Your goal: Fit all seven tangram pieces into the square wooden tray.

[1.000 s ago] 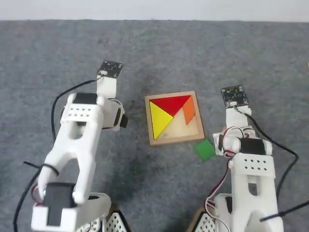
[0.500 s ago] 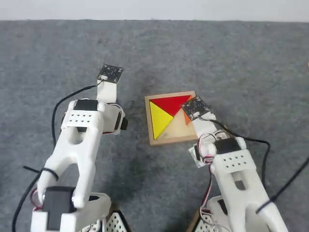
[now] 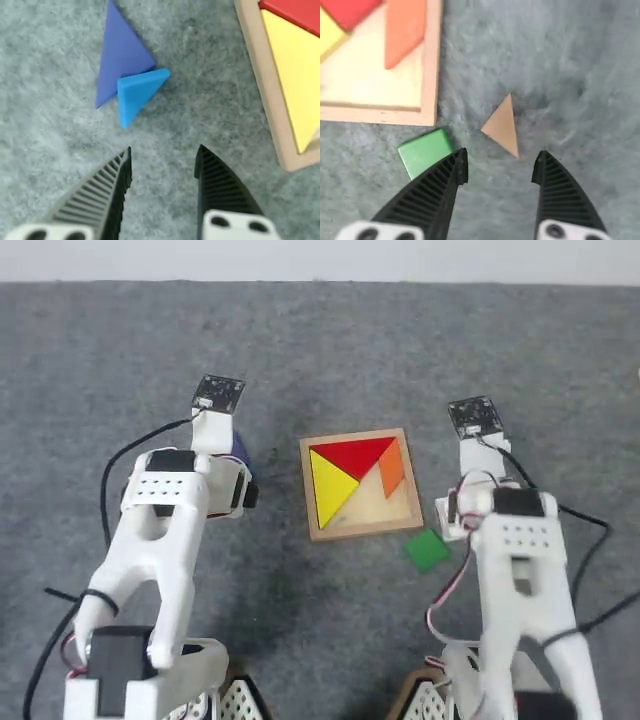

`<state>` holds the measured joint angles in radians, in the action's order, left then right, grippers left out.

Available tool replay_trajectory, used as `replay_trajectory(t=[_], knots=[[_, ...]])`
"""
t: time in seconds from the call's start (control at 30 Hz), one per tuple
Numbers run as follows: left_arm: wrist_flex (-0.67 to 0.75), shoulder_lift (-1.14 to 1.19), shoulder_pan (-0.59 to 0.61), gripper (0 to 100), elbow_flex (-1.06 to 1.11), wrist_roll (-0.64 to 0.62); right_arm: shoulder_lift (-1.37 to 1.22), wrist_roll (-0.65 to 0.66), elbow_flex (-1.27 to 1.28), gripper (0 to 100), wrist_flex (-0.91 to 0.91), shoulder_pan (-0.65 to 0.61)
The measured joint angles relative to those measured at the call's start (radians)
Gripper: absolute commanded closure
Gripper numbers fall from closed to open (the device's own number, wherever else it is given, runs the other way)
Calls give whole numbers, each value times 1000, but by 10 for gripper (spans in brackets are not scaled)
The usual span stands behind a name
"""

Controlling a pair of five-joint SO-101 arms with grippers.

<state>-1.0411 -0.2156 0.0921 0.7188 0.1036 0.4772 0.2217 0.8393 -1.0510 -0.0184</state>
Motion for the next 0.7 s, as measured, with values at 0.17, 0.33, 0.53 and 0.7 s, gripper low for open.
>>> replay_trajectory(t=[0.17, 0.33, 0.53, 0.7], knots=[[0, 0, 0, 801, 11, -2, -235, -49, -58, 775, 46, 18], [0, 0, 0, 801, 12, -2, -410, -52, -77, 775, 144, 25], [2, 0, 0, 801, 12, -2, -437, -46, -106, 807, 167, 26], [2, 0, 0, 801, 12, -2, -448, -38, -149, 872, 170, 29]])
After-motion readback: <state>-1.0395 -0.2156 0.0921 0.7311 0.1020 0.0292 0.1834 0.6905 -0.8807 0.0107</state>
